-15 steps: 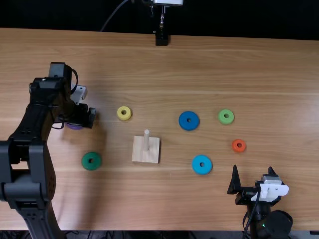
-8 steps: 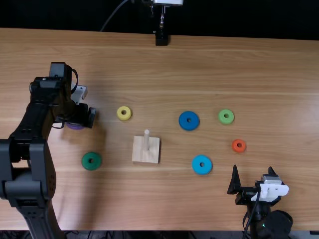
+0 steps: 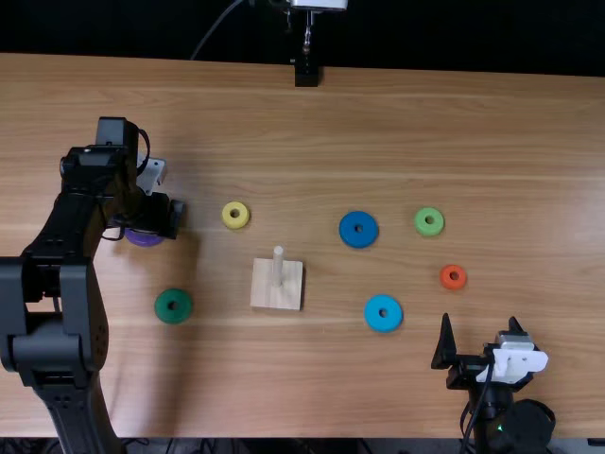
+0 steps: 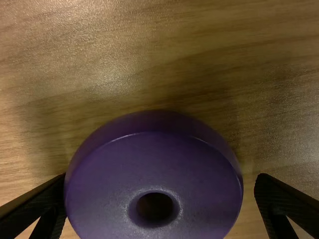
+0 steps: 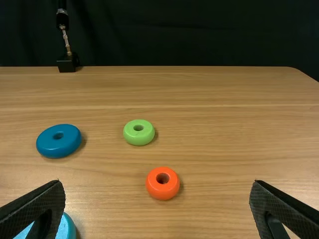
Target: Build the Hanoi tower: stack the rings onto the peg from bottom to top in this color order: purple, dark blue, light blue, dark green, light green, yellow, orange.
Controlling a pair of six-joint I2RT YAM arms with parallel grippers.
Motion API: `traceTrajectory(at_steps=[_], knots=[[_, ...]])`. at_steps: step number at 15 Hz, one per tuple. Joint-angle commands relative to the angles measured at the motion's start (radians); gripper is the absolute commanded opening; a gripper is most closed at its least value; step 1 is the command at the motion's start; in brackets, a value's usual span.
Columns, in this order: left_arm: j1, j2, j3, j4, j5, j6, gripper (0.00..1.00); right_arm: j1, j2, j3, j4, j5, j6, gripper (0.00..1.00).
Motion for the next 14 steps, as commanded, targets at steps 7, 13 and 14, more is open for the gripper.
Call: traceTrajectory(at_steps=[7, 13, 14], knots=[[0.025, 0.005, 0.021, -0.015, 0.013, 0.004, 0.04, -0.011, -0.013, -0.07, -0.073, 0.007, 0.004, 1.0], [0.031, -0.143, 0.021, -0.208, 0.017, 0.002, 0.04, -0.011, -0.013, -0.07, -0.073, 0.007, 0.004, 1.0], [0.034, -0.189, 0.014, -0.225, 0.017, 0.002, 0.04, -0.011, -0.013, -0.07, -0.073, 0.007, 0.004, 1.0]])
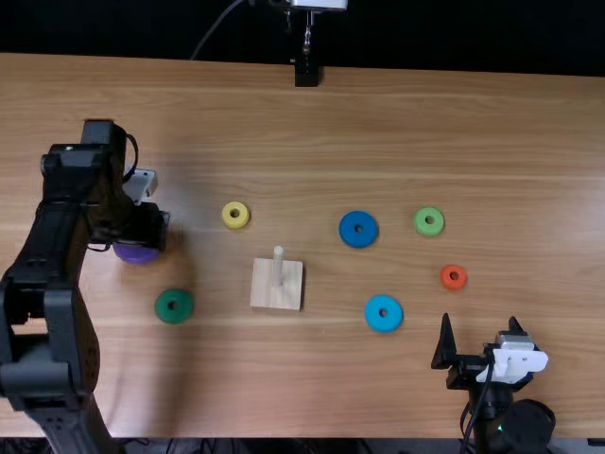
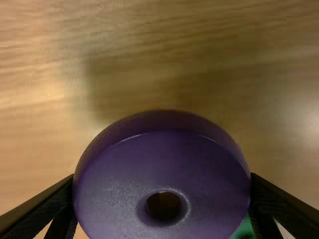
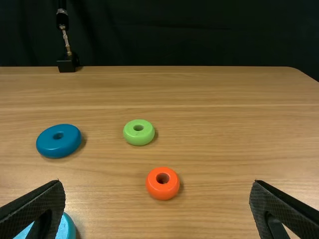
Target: Build the Hanoi tower: stack the rings onto the peg from bottom to top in this color order: purple, dark blue, light blue, dark green, light green, yellow, orange.
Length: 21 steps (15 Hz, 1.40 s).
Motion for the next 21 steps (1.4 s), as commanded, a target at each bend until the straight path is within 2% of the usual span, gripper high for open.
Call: traceTrajectory(at_steps=[1, 6, 9, 11, 13, 15, 16, 19, 21], knots=[[0.023, -0.106, 0.005, -0.013, 0.012, 0.002, 0.04, -0.011, -0.013, -0.07, -0.073, 0.007, 0.004, 1.0], [0.037, -0.376, -0.133, -0.039, 0.014, -0.017, 0.04, -0.011, -0.013, -0.07, -0.074, 0.007, 0.004, 1.0], [0.044, -0.543, -0.263, -0.058, 0.025, -0.02, 0.04, -0.011, -0.013, -0.07, -0.073, 0.007, 0.004, 1.0], [0.029, -0.581, -0.28, -0.151, 0.025, -0.02, 0.04, -0.011, -0.013, -0.068, -0.073, 0.007, 0.004, 1.0], [-0.031, -0.583, -0.262, -0.221, 0.034, -0.05, 0.05, -0.011, -0.013, -0.07, -0.074, 0.007, 0.004, 1.0], [-0.114, -0.581, -0.234, -0.236, 0.096, -0.114, 0.05, -0.011, -0.013, -0.07, -0.073, 0.007, 0.004, 1.0], [-0.146, -0.581, -0.219, -0.236, 0.113, -0.142, 0.04, -0.011, -0.013, -0.07, -0.073, 0.007, 0.004, 1.0], [-0.262, -0.57, -0.137, -0.236, 0.115, -0.193, 0.04, -0.011, -0.013, -0.07, -0.074, 0.007, 0.004, 1.0], [-0.313, -0.528, -0.084, -0.234, 0.113, -0.234, 0.04, -0.011, -0.013, -0.07, -0.073, 0.007, 0.004, 1.0]])
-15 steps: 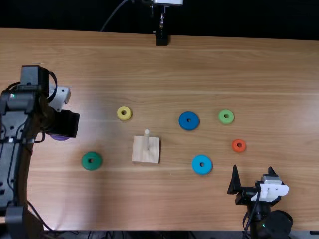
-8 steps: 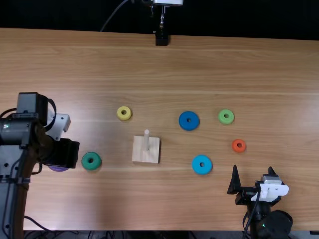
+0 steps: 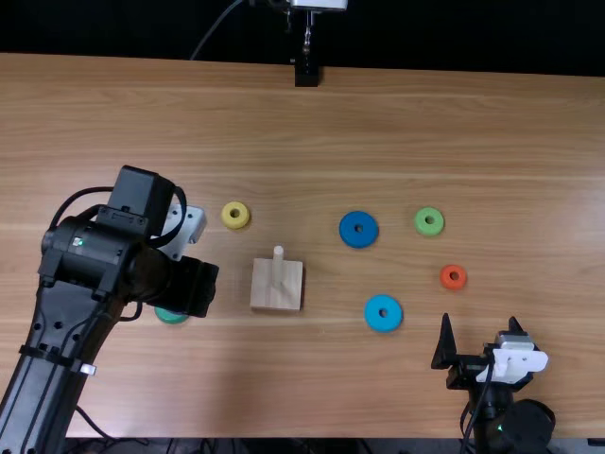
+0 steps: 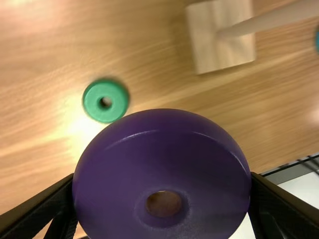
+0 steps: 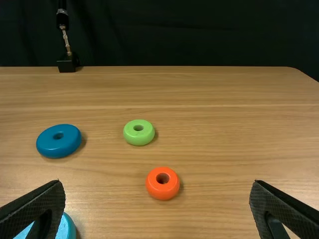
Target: Build the Hanoi tower: stack the rings onto the peg from bottom to top in this color order: purple, dark blue, light blue, dark green, light green, yellow, orange.
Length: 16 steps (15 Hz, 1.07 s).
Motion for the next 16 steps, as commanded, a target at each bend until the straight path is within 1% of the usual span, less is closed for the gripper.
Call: traceTrajectory(at_steps=[1, 2, 4, 7, 8, 10, 12, 16], knots=[[-0.033, 0.051, 0.058, 0.001, 0.013, -0.056, 0.05, -0.011, -0.013, -0.07, -0.072, 0.007, 0.004, 1.0], [-0.055, 0.067, 0.09, 0.005, 0.013, -0.063, 0.05, -0.011, -0.013, -0.07, -0.074, 0.007, 0.004, 1.0], [-0.087, 0.124, 0.15, 0.014, 0.013, -0.063, 0.05, -0.011, -0.013, -0.07, -0.072, 0.007, 0.004, 1.0], [-0.122, 0.19, 0.228, 0.016, 0.013, -0.065, 0.05, -0.011, -0.013, -0.07, -0.074, 0.007, 0.004, 1.0], [-0.133, 0.204, 0.248, 0.016, 0.013, -0.076, 0.05, -0.011, -0.013, -0.068, -0.072, 0.007, 0.004, 1.0], [-0.172, 0.241, 0.274, 0.016, 0.013, -0.113, 0.05, -0.011, -0.013, -0.07, -0.074, 0.007, 0.004, 1.0], [-0.213, 0.271, 0.309, 0.016, 0.013, -0.13, 0.05, -0.011, -0.013, -0.07, -0.072, 0.007, 0.004, 1.0], [-0.237, 0.317, 0.381, 0.018, 0.013, -0.132, 0.05, -0.011, -0.013, -0.068, -0.072, 0.007, 0.004, 1.0]])
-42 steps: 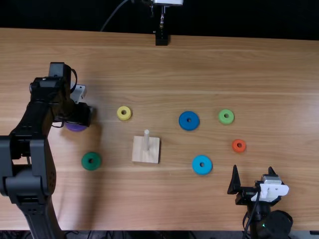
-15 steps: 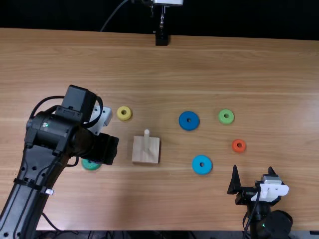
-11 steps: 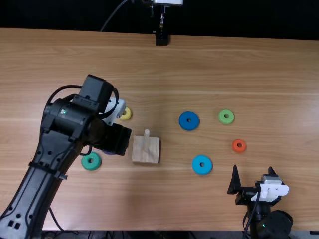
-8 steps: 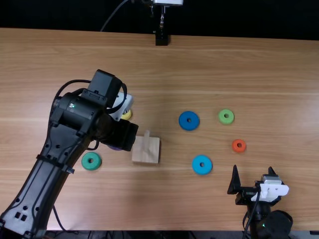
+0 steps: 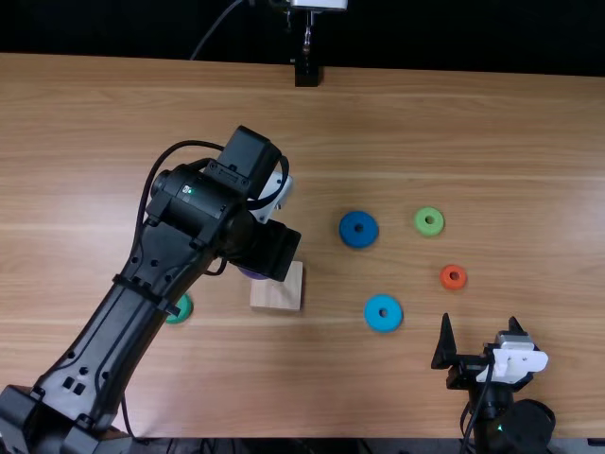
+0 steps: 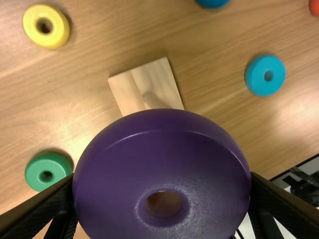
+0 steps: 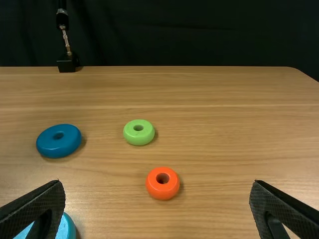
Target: Build the Hanoi tower: stack the rings onto the peg from bottom to top in this color order: purple, dark blue, light blue, dark green, light green, yellow, orange.
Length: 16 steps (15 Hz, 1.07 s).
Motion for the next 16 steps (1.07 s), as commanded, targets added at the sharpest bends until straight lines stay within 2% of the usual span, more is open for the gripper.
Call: traceTrajectory(at_steps=[1, 5, 8, 13, 16], knots=[[-0.009, 0.024, 0.052, 0.0, 0.009, -0.013, 0.05, -0.011, -0.013, -0.07, -0.074, 0.007, 0.004, 1.0], [-0.039, 0.063, 0.075, 0.002, 0.009, -0.016, 0.05, -0.011, -0.013, -0.07, -0.074, 0.007, 0.004, 1.0], [-0.061, 0.086, 0.086, 0.004, 0.009, -0.046, 0.05, -0.011, -0.013, -0.07, -0.073, 0.007, 0.004, 1.0], [-0.062, 0.099, 0.092, 0.006, 0.009, -0.044, 0.05, -0.011, -0.013, -0.07, -0.073, 0.007, 0.004, 1.0], [-0.062, 0.101, 0.103, 0.006, -0.002, -0.042, 0.05, -0.011, -0.013, -0.07, -0.073, 0.007, 0.004, 1.0]])
